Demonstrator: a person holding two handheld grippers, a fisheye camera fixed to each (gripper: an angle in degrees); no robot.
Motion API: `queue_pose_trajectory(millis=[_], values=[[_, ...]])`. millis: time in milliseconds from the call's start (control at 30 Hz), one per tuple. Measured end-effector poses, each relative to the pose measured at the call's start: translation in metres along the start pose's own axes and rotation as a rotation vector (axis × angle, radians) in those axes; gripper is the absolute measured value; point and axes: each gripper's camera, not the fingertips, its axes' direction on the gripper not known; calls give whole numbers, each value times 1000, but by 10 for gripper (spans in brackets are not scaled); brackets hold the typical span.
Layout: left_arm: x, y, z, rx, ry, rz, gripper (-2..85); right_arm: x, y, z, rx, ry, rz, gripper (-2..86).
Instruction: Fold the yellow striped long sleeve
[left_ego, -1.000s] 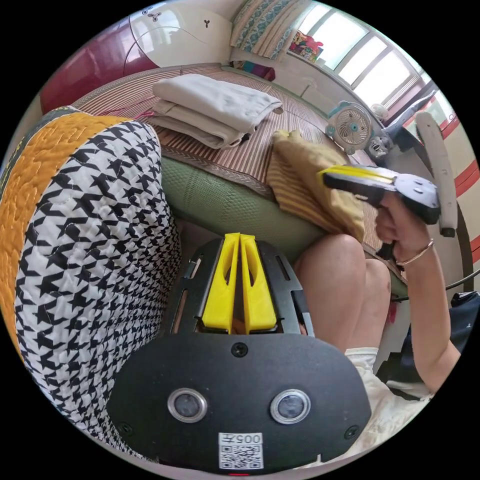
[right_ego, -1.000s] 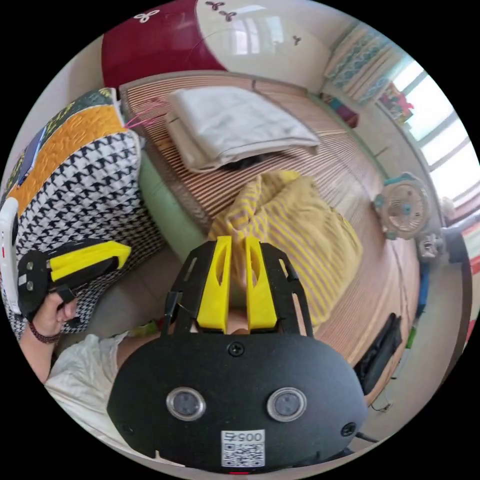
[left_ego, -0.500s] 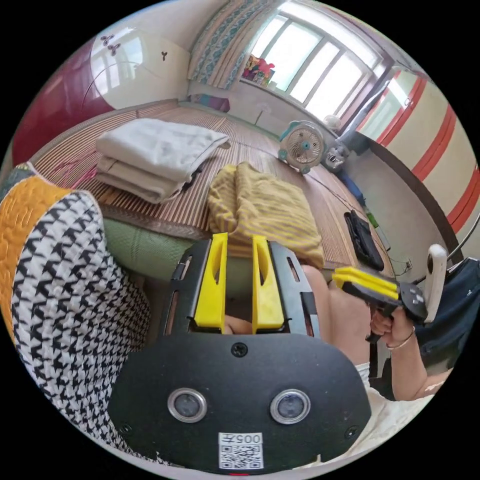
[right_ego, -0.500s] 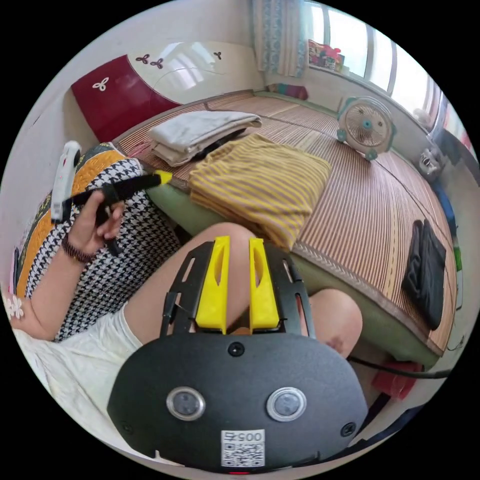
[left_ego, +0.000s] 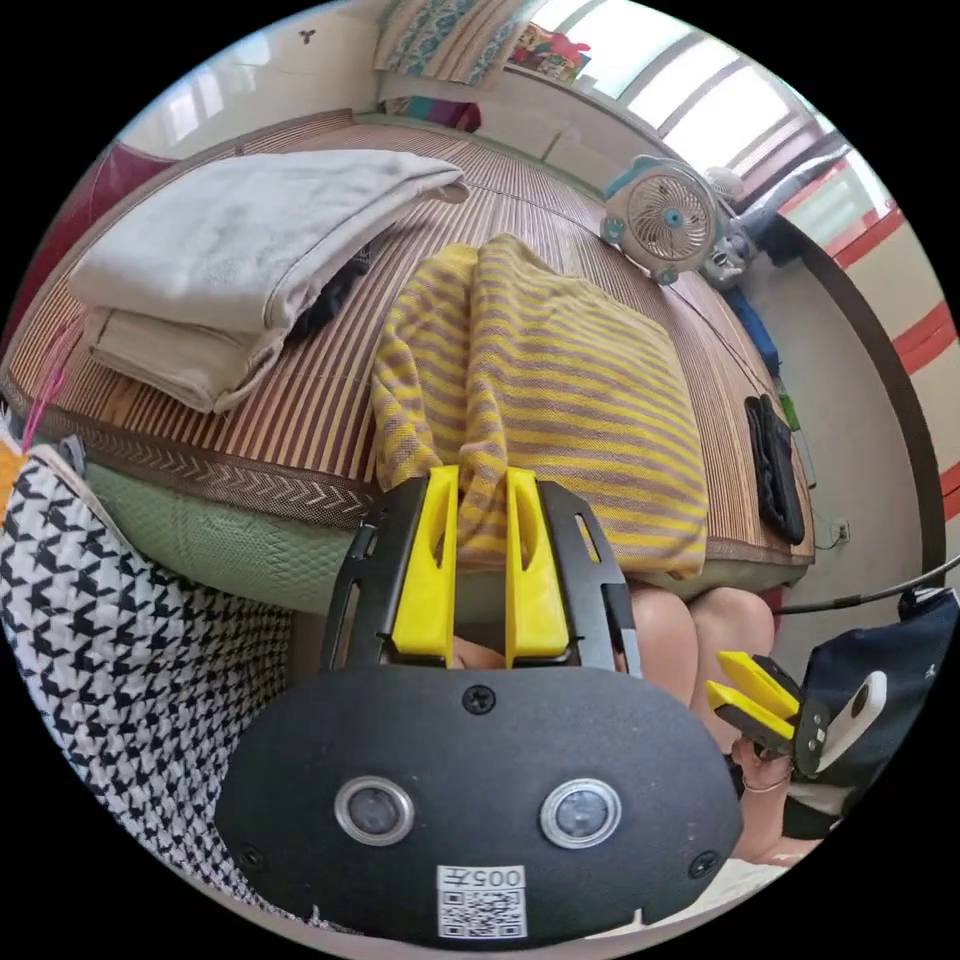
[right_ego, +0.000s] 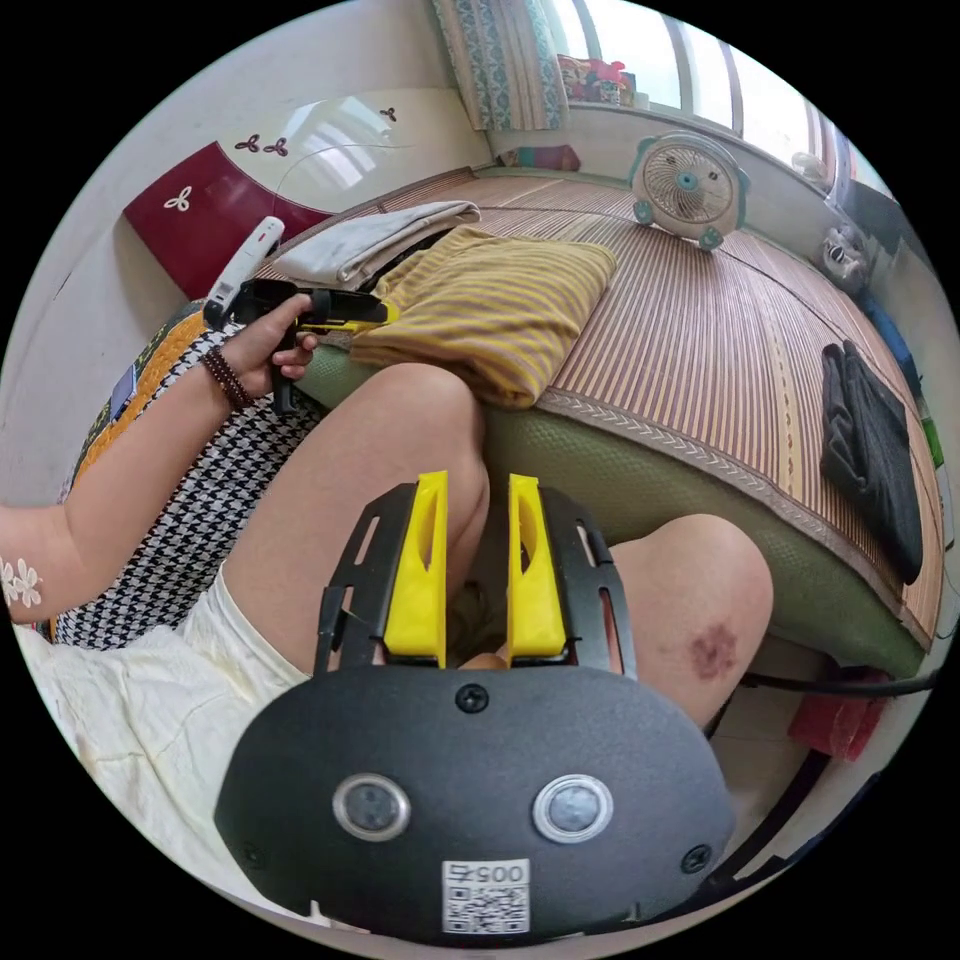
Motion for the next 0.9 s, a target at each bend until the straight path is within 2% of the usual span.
queue_pose_trajectory(millis=[233,333,500,767,900], values=[[68,-12,-70,155,38,206,50,14,-24,8,89,42,28,115],[95,-22,-87,183,61,247,48,11,-48,23,123,138,20,120],[123,-35,-92,186,75,260,47,18,-74,61,79,106,42,112],[135,-26,-93,194,95,298,45,43,-62,62,76,161,144,12],[121,8,-68,178,-45,264,45,48,-53,74,52,151,163,2]])
